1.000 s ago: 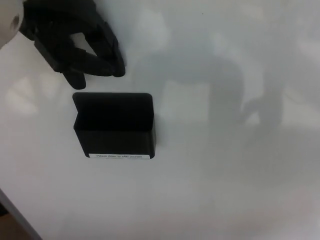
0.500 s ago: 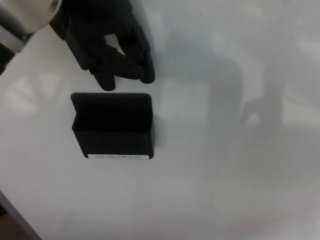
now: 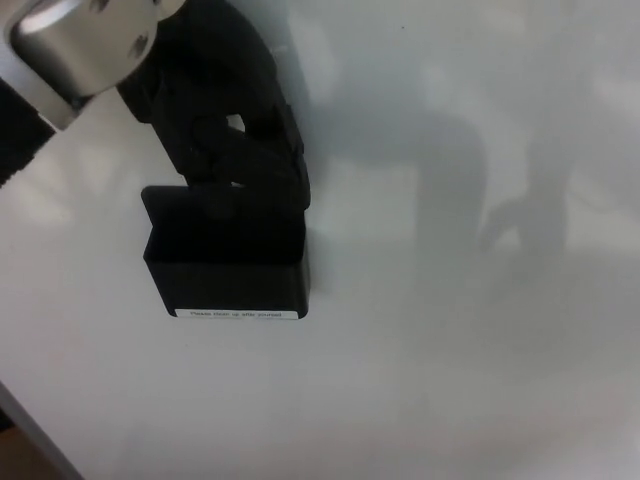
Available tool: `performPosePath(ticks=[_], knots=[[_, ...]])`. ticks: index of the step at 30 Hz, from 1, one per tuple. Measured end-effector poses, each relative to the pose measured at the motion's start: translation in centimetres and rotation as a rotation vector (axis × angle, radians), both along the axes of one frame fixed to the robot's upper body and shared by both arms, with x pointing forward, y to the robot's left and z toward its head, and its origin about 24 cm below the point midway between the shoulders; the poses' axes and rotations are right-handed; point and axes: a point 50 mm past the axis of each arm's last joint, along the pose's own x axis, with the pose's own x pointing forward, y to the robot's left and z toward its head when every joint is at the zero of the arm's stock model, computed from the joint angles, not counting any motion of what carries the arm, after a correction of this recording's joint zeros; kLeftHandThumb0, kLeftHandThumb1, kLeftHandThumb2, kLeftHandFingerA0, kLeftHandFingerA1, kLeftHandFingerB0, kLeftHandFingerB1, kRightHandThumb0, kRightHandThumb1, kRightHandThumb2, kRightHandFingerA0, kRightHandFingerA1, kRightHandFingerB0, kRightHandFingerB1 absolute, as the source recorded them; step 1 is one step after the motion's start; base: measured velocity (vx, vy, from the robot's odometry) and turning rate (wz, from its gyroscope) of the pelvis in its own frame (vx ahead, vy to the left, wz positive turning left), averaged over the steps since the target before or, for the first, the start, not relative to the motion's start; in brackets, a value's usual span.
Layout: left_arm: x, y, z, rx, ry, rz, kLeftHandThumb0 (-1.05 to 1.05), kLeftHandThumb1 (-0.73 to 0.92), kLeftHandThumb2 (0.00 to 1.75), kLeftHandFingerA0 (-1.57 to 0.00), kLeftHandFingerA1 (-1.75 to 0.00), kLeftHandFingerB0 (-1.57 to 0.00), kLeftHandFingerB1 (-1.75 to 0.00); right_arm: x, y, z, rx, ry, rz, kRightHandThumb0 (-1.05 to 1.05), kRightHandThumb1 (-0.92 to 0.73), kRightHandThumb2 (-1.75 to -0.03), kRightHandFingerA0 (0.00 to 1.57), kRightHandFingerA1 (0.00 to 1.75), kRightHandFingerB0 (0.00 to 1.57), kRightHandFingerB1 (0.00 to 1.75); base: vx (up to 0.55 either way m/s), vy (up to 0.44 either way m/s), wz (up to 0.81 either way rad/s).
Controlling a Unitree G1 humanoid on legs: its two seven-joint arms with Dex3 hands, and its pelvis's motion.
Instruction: A magnetic marker holder is on the left hand side of the white board, the robot put the index and middle finger into the opening of the container and pull off the magnetic holder and hand it to a human on the left hand side.
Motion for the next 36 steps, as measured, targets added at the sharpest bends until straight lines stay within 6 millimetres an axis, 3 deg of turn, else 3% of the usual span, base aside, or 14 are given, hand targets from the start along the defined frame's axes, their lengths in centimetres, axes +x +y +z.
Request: performPosePath(ticks=[3,4,5,6,8,13,14,15,16,17,25,33,34,36], knots=[[0.1,0.3,-0.6,0.020,0.016,0.011,-0.86,0.62,0.98,-0.07,-0.37,-0.06,-0.22,0.1,0.0,0.1,0.002,-0.004,-0.001,-0.69,-0.62,-0.95,0.60,0.61,0.32,0.48,0.00,0.000,0.00],[0.1,0.5,-0.9,0.026,0.021,0.016,-0.87,0.78,0.65,-0.09,-0.31,-0.06,-0.23,0.2,0.0,0.1,0.002,-0.006,0.001,-0.69,-0.63,-0.95,0.60,0.61,0.32,0.48,0.00,0.000,0.00],[0.1,0.6,-1.0,0.030,0.023,0.019,-0.87,0.78,0.65,-0.09,-0.31,-0.06,-0.23,0.2,0.0,0.1,0.002,-0.006,0.001,-0.69,-0.63,-0.95,0.60,0.61,0.32,0.48,0.00,0.000,0.00],[0.1,0.7,-1.1,0.033,0.024,0.022,-0.86,0.62,0.99,-0.05,-0.34,-0.06,-0.23,0.2,0.0,0.1,0.003,-0.007,0.002,-0.67,-0.61,-0.95,0.60,0.62,0.32,0.49,0.00,0.000,0.00],[0.1,0.9,-1.2,0.040,0.022,0.029,-0.85,0.62,1.02,0.00,-0.33,-0.07,-0.22,0.2,0.0,0.1,0.003,-0.008,0.003,-0.67,-0.62,-0.95,0.60,0.61,0.32,0.48,0.00,0.000,0.00],[0.0,1.3,-1.5,0.060,0.013,0.044,-0.89,0.64,1.03,0.00,-0.31,-0.11,-0.21,0.3,0.1,0.1,0.004,-0.011,0.004,-0.70,-0.62,-0.95,0.61,0.62,0.33,0.49,0.00,0.000,0.00],[0.1,1.4,-1.5,0.061,0.007,0.047,-0.94,0.78,0.68,-0.12,-0.34,-0.09,-0.22,0.3,0.1,0.1,0.004,-0.012,0.004,-0.70,-0.62,-0.95,0.61,0.61,0.32,0.48,0.00,0.000,0.00],[0.1,1.4,-1.4,0.060,0.001,0.048,-0.94,0.78,0.68,-0.12,-0.34,-0.09,-0.22,0.4,0.1,0.2,0.004,-0.015,0.004,-0.70,-0.62,-0.95,0.61,0.61,0.32,0.48,0.00,0.000,0.00],[0.1,1.5,-1.4,0.060,-0.004,0.047,-0.85,0.63,1.05,-0.13,-0.49,0.00,-0.23,0.4,0.1,0.2,0.004,-0.016,0.004,-0.71,-0.63,-0.96,0.60,0.62,0.33,0.48,0.00,0.000,0.00],[0.1,1.4,-1.3,0.061,-0.008,0.045,-0.88,0.64,1.04,0.00,-0.34,-0.09,-0.19,0.5,0.1,0.2,0.004,-0.017,0.004,-0.72,-0.63,-0.96,0.60,0.61,0.32,0.48,0.00,0.000,0.00],[-0.2,1.1,-1.7,0.069,-0.045,0.013,-0.88,0.59,0.98,-0.05,-0.15,-0.07,-0.12,0.7,0.1,0.3,0.005,-0.022,0.007,-0.71,-0.62,-0.96,0.60,0.62,0.33,0.48,0.00,0.000,0.00],[-0.7,0.2,-2.8,0.025,-0.088,-0.032,-0.85,0.57,0.96,-0.05,-0.24,-0.06,-0.14,0.8,0.1,0.3,0.005,-0.025,0.006,-0.73,-0.63,-0.96,0.59,0.61,0.32,0.48,0.00,0.000,0.00],[-0.8,0.1,-3.0,0.024,-0.092,-0.034,-0.84,0.70,0.61,-0.05,-0.27,-0.02,-0.23,0.8,0.1,0.3,0.005,-0.025,0.006,-0.73,-0.63,-0.96,0.59,0.61,0.31,0.47,0.00,0.000,0.00],[-0.9,0.0,-3.3,0.025,-0.098,-0.031,-0.91,0.60,0.73,-0.09,-0.27,-0.09,-0.19,0.8,0.1,0.3,0.005,-0.026,0.006,-0.70,-0.62,-0.96,0.59,0.61,0.32,0.48,0.00,0.000,0.00]])
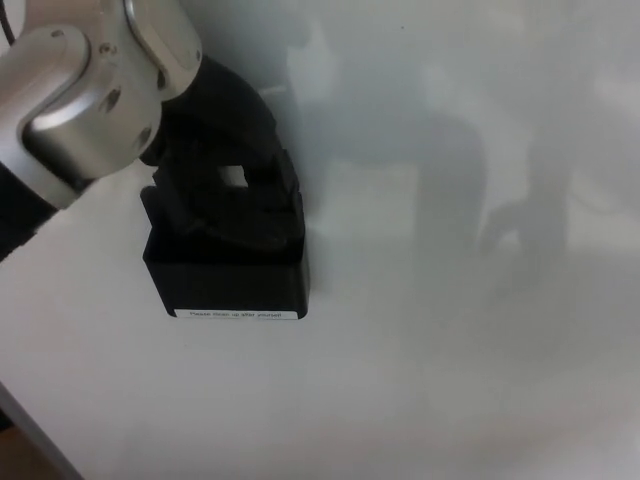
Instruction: A magnetic marker holder is on the left hand side of the white board, the robot put the index and middle finger into the opening of the container and pull off the magnetic holder and hand it to a human on the left hand side.
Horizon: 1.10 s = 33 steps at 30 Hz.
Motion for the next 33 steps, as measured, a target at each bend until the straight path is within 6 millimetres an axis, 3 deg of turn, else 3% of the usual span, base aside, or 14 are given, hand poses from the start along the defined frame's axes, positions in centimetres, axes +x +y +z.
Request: performPosePath(ticks=[1,2,5,6,9,10,11,12,18,21,22,23,29,33], knots=[[0.0,0.0,-0.1,0.000,-0.003,0.002,-0.91,0.60,0.73,-0.09,-0.27,-0.09,-0.19,0.0,0.0,0.0,0.000,0.000,0.000,-0.70,-0.62,-0.96,0.59,0.61,0.32,0.48,0.00,0.000,0.00],[-0.1,-0.1,-0.2,0.001,-0.012,0.005,-0.85,0.69,0.61,-0.09,-0.27,-0.07,-0.24,0.0,0.0,0.0,0.000,-0.001,0.001,-0.72,-0.63,-0.96,0.59,0.61,0.31,0.48,0.00,0.000,0.00],[-0.3,-0.1,-0.6,0.001,-0.020,0.011,-0.87,0.72,0.62,-0.04,-0.27,-0.02,-0.24,0.1,0.0,0.0,0.000,-0.002,0.001,-0.73,-0.63,-0.96,0.57,0.60,0.30,0.47,0.00,0.000,0.00],[-0.3,-0.1,-0.7,0.002,-0.020,0.013,-0.89,0.60,0.97,-0.02,-0.14,-0.05,-0.10,0.1,0.0,0.0,0.000,-0.002,0.001,-0.72,-0.63,-0.96,0.59,0.61,0.31,0.48,0.00,0.000,0.00],[-0.3,0.0,-1.1,0.013,-0.010,0.024,-0.91,0.61,0.97,-0.05,-0.15,-0.10,-0.12,0.1,0.0,0.0,0.000,-0.003,0.001,-0.73,-0.63,-0.96,0.59,0.60,0.31,0.47,0.00,0.000,0.00],[-0.3,0.0,-1.3,0.015,-0.003,0.031,-0.86,0.72,0.62,-0.05,-0.28,-0.03,-0.23,0.1,0.0,0.0,0.000,-0.003,0.001,-0.72,-0.63,-0.96,0.59,0.60,0.31,0.48,0.00,0.000,0.00],[-0.3,0.1,-1.5,0.017,0.005,0.036,-0.86,0.72,0.62,-0.05,-0.28,-0.03,-0.23,0.1,0.0,0.0,0.000,-0.004,0.001,-0.72,-0.63,-0.96,0.59,0.60,0.31,0.48,0.00,0.000,0.00],[-0.3,0.2,-1.6,0.018,0.008,0.038,-0.85,0.57,0.96,-0.04,-0.28,-0.04,-0.16,0.1,0.0,0.1,0.000,-0.005,0.001,-0.71,-0.63,-0.96,0.59,0.61,0.31,0.48,0.00,0.000,0.00],[-0.1,1.2,-1.9,0.043,0.017,0.063,-0.91,0.62,0.96,0.00,-0.11,-0.02,-0.06,0.5,0.1,0.2,-0.003,-0.018,0.005,-0.68,-0.62,-0.95,0.60,0.61,0.33,0.49,0.00,0.000,0.00],[0.0,1.5,-1.7,0.054,0.009,0.072,-0.89,0.61,0.96,0.00,-0.13,0.00,-0.07,0.8,0.1,0.3,-0.005,-0.025,0.008,-0.67,-0.62,-0.94,0.58,0.60,0.32,0.48,0.00,0.000,0.00],[0.0,1.5,-1.6,0.056,0.007,0.073,-0.86,0.59,0.95,0.00,-0.17,0.00,-0.09,0.8,0.1,0.3,-0.005,-0.027,0.009,-0.60,-0.75,-0.63,0.65,0.47,0.38,0.34,0.00,0.000,0.00],[0.0,1.6,-1.6,0.059,0.006,0.075,-0.88,0.61,0.96,0.00,-0.14,0.00,-0.08,0.8,0.1,0.3,-0.005,-0.027,0.008,-0.64,-0.61,-0.95,0.58,0.61,0.31,0.48,0.00,0.000,0.00],[0.1,2.1,-1.3,0.082,-0.015,0.084,-0.85,0.60,0.98,-0.02,-0.19,-0.01,-0.12,1.0,0.1,0.4,-0.005,-0.031,0.009,-0.65,-0.62,-0.94,0.58,0.60,0.31,0.47,0.00,0.000,0.00],[0.1,2.0,-1.4,0.106,-0.027,0.059,-0.85,0.60,0.98,-0.05,-0.41,-0.05,-0.13,0.9,0.1,0.4,-0.005,-0.030,0.010,-0.67,-0.62,-0.95,0.60,0.61,0.32,0.48,0.00,0.000,0.00]])
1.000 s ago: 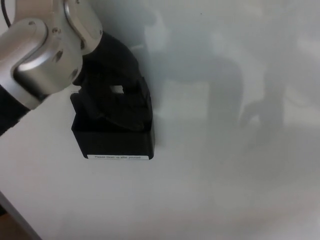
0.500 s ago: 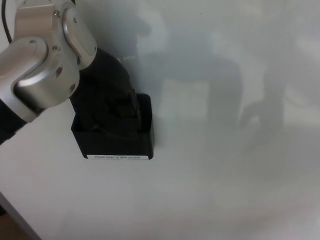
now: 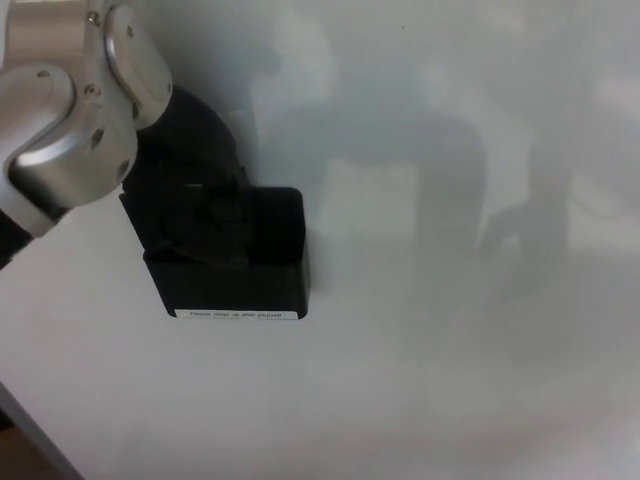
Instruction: A magnetic marker holder is on the left hand side of the white board, the robot put the index and middle finger into the opening of the container and pull off the magnetic holder and hand it to a human on the left hand side.
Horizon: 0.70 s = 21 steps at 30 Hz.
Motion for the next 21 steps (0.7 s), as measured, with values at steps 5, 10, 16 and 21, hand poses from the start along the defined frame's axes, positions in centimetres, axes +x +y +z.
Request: performPosePath(ticks=[5,10,16,21], knots=[[-0.1,-0.2,-0.5,0.012,0.009,-0.019,-0.82,0.58,0.97,-0.03,-0.26,-0.02,-0.13,0.0,0.1,0.0,-0.001,0.002,0.006,-0.66,-0.76,-0.64,0.66,0.47,0.38,0.34,0.00,0.000,0.00],[0.0,-1.0,-1.2,0.006,0.038,-0.029,-0.86,0.58,0.96,0.00,-0.16,0.00,-0.09,0.0,0.1,0.0,0.000,0.002,0.006,-0.71,-0.63,-0.96,0.58,0.60,0.31,0.47,0.00,0.000,0.00],[-0.2,-1.6,-2.0,0.000,0.061,-0.035,-0.85,0.57,0.97,0.00,-0.25,0.00,-0.08,-0.3,0.0,-0.1,-0.001,0.010,0.004,-0.70,-0.62,-0.95,0.59,0.60,0.32,0.48,0.00,0.000,0.00],[-0.6,-1.6,-2.8,0.007,0.067,-0.040,-0.85,0.55,0.94,-0.02,-0.22,0.00,-0.08,-1.1,0.0,-0.4,0.002,0.027,-0.002,-0.67,-0.61,-0.94,0.61,0.60,0.32,0.48,0.00,0.000,0.00]])
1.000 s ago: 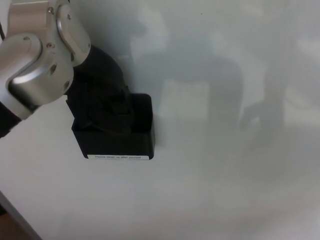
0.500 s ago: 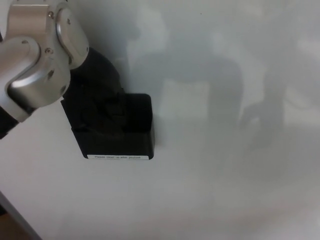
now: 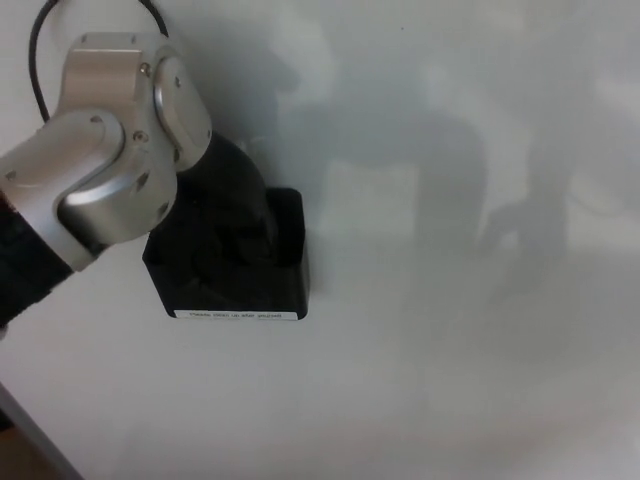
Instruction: A magnetic marker holder is on the left hand side of the white board, the robot put the index and middle finger into the opening of the container and pull off the magnetic holder and hand it to a human on the left hand side.
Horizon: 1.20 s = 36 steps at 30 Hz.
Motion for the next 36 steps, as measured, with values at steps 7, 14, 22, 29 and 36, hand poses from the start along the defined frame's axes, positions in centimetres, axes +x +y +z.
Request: performPosePath(ticks=[7,14,22,29,36], knots=[[-0.2,0.3,-1.1,0.004,0.012,0.021,-0.93,0.60,0.95,0.00,-0.10,0.00,0.00,-0.7,-0.1,-0.2,0.005,0.016,-0.010,-0.70,-0.62,-0.94,0.57,0.59,0.31,0.47,0.00,0.000,0.00],[-0.2,0.5,-1.4,-0.007,0.024,0.028,-0.89,0.60,0.95,0.00,-0.17,0.00,-0.03,-0.7,-0.1,-0.2,0.006,0.013,-0.010,-0.68,-0.62,-0.94,0.62,0.61,0.32,0.48,0.00,0.000,0.00],[-0.5,0.4,-2.1,-0.017,0.011,0.008,-0.90,0.55,0.92,0.00,-0.12,0.00,-0.03,-0.7,-0.1,-0.2,0.007,0.014,-0.012,-0.67,-0.60,-0.95,0.60,0.60,0.34,0.48,0.00,0.000,0.00],[-0.8,0.4,-3.4,0.004,-0.008,-0.001,-0.87,0.53,0.88,0.00,-0.08,0.00,0.00,-0.8,-0.2,-0.2,0.007,0.015,-0.014,-0.69,-0.76,-0.63,0.68,0.46,0.41,0.33,0.00,0.000,0.00],[-1.1,0.1,-4.8,0.059,-0.017,-0.034,-0.94,0.58,0.92,0.00,-0.05,-0.04,-0.02,-0.9,-0.2,-0.2,0.004,0.015,-0.016,-0.68,-0.61,-0.96,0.60,0.60,0.35,0.48,0.00,0.000,0.00]])
